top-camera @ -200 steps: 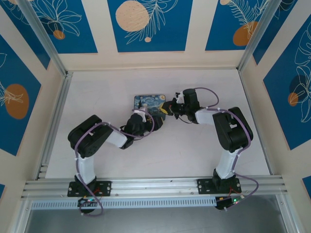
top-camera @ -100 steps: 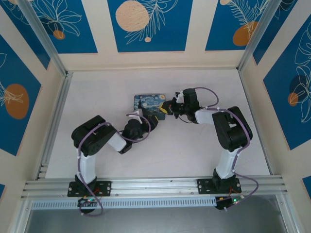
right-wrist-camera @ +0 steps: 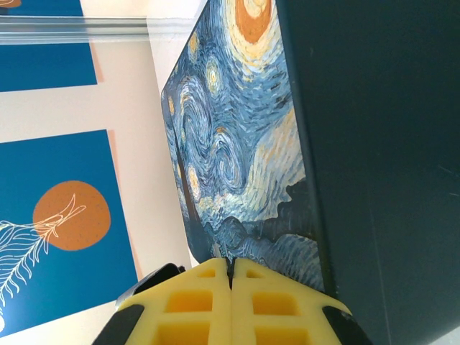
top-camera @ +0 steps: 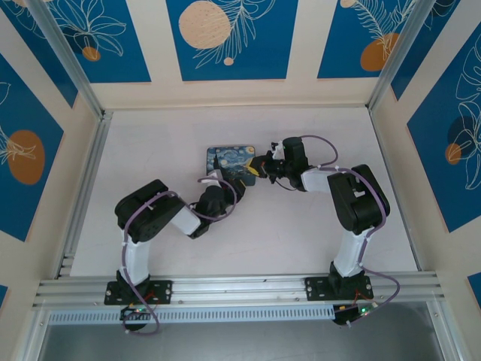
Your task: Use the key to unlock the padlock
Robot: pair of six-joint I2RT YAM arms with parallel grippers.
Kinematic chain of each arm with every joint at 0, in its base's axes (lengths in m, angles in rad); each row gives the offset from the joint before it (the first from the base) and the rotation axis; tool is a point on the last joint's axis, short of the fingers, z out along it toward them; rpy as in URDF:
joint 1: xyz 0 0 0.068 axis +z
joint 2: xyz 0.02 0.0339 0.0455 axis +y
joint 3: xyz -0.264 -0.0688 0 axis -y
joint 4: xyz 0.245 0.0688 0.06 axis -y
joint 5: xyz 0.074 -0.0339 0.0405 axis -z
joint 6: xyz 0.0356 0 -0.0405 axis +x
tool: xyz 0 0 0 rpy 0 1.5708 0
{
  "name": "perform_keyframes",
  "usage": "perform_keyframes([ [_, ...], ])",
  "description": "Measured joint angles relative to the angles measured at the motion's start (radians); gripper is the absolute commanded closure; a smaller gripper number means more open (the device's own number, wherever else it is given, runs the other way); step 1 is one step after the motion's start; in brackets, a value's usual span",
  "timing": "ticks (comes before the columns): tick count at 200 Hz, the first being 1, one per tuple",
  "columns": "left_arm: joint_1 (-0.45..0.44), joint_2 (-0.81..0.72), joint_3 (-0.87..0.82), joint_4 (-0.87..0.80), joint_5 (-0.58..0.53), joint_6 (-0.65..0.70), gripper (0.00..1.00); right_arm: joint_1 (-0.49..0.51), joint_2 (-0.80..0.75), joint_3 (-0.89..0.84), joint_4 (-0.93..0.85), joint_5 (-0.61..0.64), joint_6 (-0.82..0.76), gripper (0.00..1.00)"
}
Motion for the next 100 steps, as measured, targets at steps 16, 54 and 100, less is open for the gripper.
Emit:
perform_keyframes([
  [16, -0.005, 0.000, 0.006, -0.014, -0.019, 0.000, 0.58, 0.000, 0.001, 0.000, 0.001, 0.000, 0.000, 1.00],
  [54, -0.008, 0.000, 0.015, -0.047, -0.045, 0.001, 0.65, 0.000, 0.001, 0.000, 0.001, 0.000, 0.000, 1.00],
  [100, -0.009, 0.001, 0.029, -0.088, -0.071, 0.001, 0.76, 0.000, 0.001, 0.000, 0.002, 0.000, 0.000, 1.00],
])
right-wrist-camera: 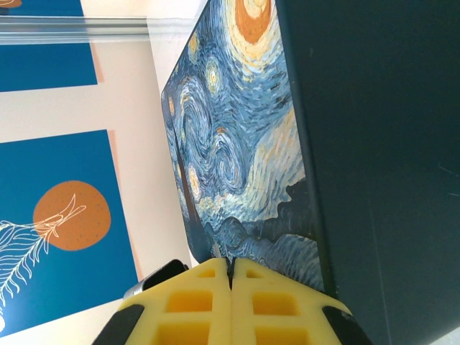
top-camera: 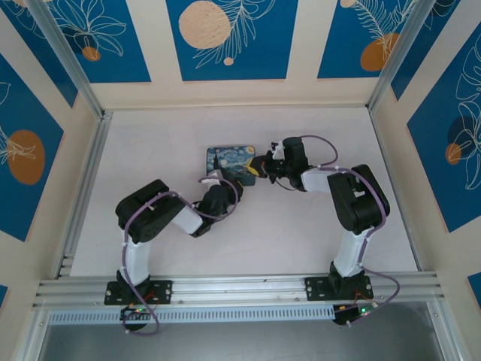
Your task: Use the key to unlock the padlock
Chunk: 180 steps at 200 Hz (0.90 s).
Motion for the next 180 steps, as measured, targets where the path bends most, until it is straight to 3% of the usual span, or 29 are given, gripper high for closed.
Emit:
perform_keyframes([
  [59, 0.000, 0.002, 0.013, -0.014, -0.009, 0.006, 1.00, 0.000, 0.002, 0.004, 0.001, 0.000, 0.006, 1.00],
  [114, 0.000, -0.035, -0.024, -0.026, 0.007, -0.010, 1.00, -0.015, -0.053, 0.002, -0.051, -0.002, 0.006, 1.00],
  [180, 0.002, -0.241, -0.081, -0.290, 0.113, -0.023, 1.00, -0.036, -0.416, -0.229, -0.021, -0.012, 0.003, 1.00],
])
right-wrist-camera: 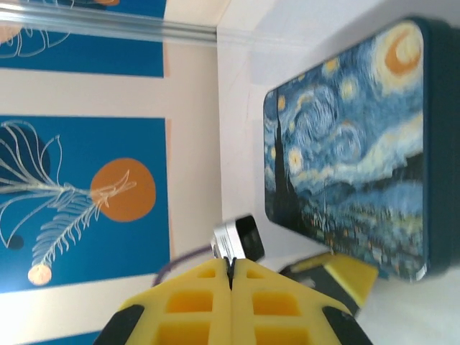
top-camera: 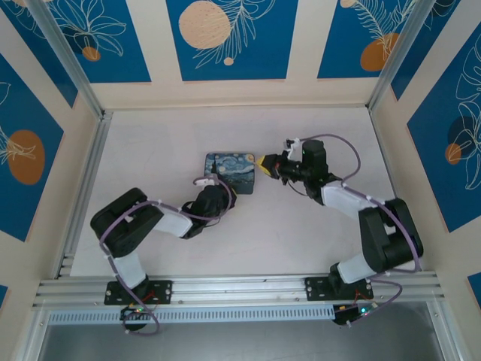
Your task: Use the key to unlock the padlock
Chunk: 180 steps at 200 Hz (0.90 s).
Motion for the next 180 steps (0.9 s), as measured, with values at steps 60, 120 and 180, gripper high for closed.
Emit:
perform_keyframes([
  [60, 0.011, -0.132, -0.008, -0.166, 0.124, -0.031, 1.00, 0.090, -0.342, -0.345, -0.037, 0.055, 0.019, 1.00],
  [120, 0.021, -0.153, -0.012, -0.161, 0.211, -0.115, 1.00, 0.173, -0.460, -0.476, -0.041, 0.145, 0.100, 1.00],
  [180, 0.023, -0.153, -0.067, -0.061, 0.229, -0.226, 1.00, 0.189, -0.296, -0.479, 0.116, 0.178, 0.182, 1.00],
])
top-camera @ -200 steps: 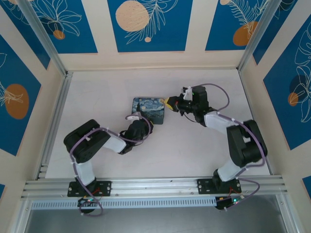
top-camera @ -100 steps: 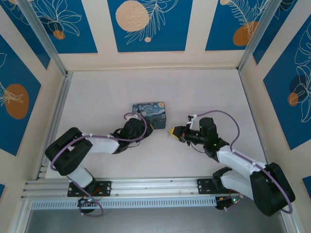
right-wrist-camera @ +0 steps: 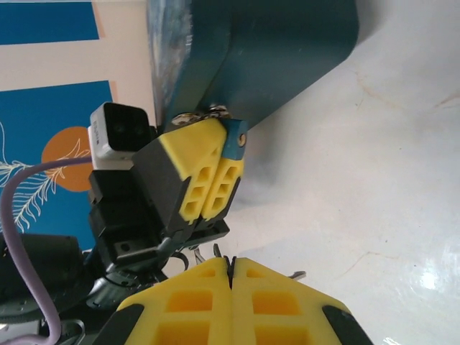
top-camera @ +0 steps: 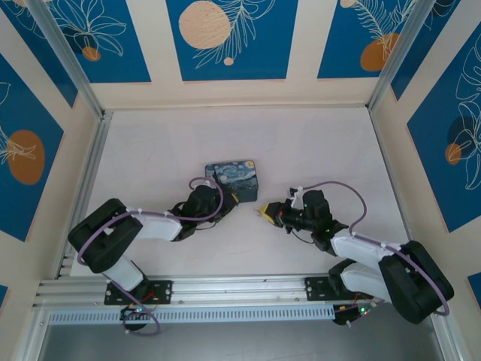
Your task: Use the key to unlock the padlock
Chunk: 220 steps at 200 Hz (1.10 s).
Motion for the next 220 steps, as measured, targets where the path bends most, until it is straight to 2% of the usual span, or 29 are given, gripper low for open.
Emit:
perform_keyframes([
  [62, 0.014, 0.000, -0.024, 0.108, 0.042, -0.034, 1.00, 0.028, 0.280, 0.007, 0.312, -0.006, 0.072, 1.00],
  [100, 0.024, 0.000, -0.025, 0.163, 0.079, -0.035, 1.00, 0.048, 0.396, 0.007, 0.494, 0.000, 0.111, 1.00],
  [159, 0.024, 0.003, -0.060, 0.233, 0.093, -0.062, 1.00, 0.063, 0.476, 0.007, 0.666, 0.043, 0.154, 1.00],
  [220, 0.024, 0.023, -0.077, 0.289, 0.093, -0.096, 1.00, 0.076, 0.490, 0.007, 0.718, 0.095, 0.176, 1.00],
])
